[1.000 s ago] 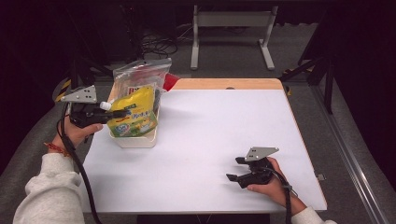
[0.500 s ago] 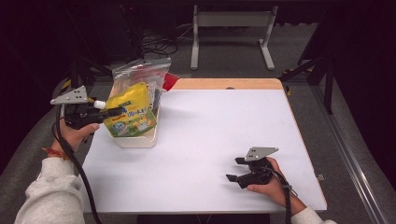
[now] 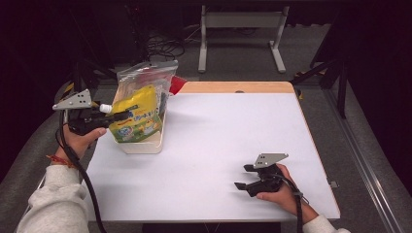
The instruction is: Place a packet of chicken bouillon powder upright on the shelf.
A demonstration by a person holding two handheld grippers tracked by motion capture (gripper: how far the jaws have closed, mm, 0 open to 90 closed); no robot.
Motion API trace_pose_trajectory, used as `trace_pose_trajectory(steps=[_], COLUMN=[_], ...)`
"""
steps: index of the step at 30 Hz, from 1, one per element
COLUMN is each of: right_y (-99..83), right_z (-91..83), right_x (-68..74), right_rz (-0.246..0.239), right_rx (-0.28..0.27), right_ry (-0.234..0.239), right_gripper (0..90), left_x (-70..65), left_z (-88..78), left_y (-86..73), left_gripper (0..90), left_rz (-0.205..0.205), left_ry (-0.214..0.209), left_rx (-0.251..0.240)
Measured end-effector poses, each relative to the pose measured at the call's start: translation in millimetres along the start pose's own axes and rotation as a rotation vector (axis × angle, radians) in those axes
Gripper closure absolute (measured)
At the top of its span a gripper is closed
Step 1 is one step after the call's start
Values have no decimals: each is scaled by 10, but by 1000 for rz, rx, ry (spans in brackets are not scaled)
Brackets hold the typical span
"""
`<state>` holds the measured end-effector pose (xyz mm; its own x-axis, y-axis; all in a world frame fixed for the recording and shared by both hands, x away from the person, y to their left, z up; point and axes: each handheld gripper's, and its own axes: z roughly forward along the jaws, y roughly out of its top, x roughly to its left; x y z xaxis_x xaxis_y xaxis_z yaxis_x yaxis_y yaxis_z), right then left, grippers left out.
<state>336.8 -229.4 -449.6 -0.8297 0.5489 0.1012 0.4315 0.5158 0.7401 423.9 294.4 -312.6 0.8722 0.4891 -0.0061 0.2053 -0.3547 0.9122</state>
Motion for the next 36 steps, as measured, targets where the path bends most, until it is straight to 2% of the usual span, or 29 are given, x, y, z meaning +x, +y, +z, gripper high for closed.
trace_pose_trajectory(steps=[2,6,8,10,12,13,14,16,19,21,30,33,36], right_y=[0,1,1,-1,-1,-1,0,0,-1,1,9,15,25], right_z=[3,12,19,27,32,32,30,28,25,22,18,16,11], right_x=[1,7,10,11,13,15,16,13,9,10,17,22,29], right_rz=[-2,-4,-4,-5,-7,-8,-7,-6,-4,-7,-12,-14,-20], right_rx=[1,5,12,16,18,19,18,17,15,14,9,9,0], right_ry=[2,3,8,9,10,11,12,11,10,10,11,11,12], right_gripper=[245,243,241,240,240,239,238,238,237,237,235,236,236], left_x=[-6,-28,-47,-52,-43,-39,-32,-26,-25,-22,15,10,11], left_z=[-17,-45,-31,21,79,109,123,138,195,238,247,252,242], left_y=[15,47,69,69,56,54,53,59,51,34,-152,-188,-215], left_gripper=[859,864,865,865,866,867,867,869,870,871,872,872,872], left_rz=[-1,-5,-2,0,-1,-8,-17,-16,-12,-11,-44,-41,-41], left_ry=[-21,-50,-46,-30,-40,-31,-31,-24,-9,16,14,38,42], left_rx=[6,-17,13,65,95,108,101,113,157,179,143,149,143])
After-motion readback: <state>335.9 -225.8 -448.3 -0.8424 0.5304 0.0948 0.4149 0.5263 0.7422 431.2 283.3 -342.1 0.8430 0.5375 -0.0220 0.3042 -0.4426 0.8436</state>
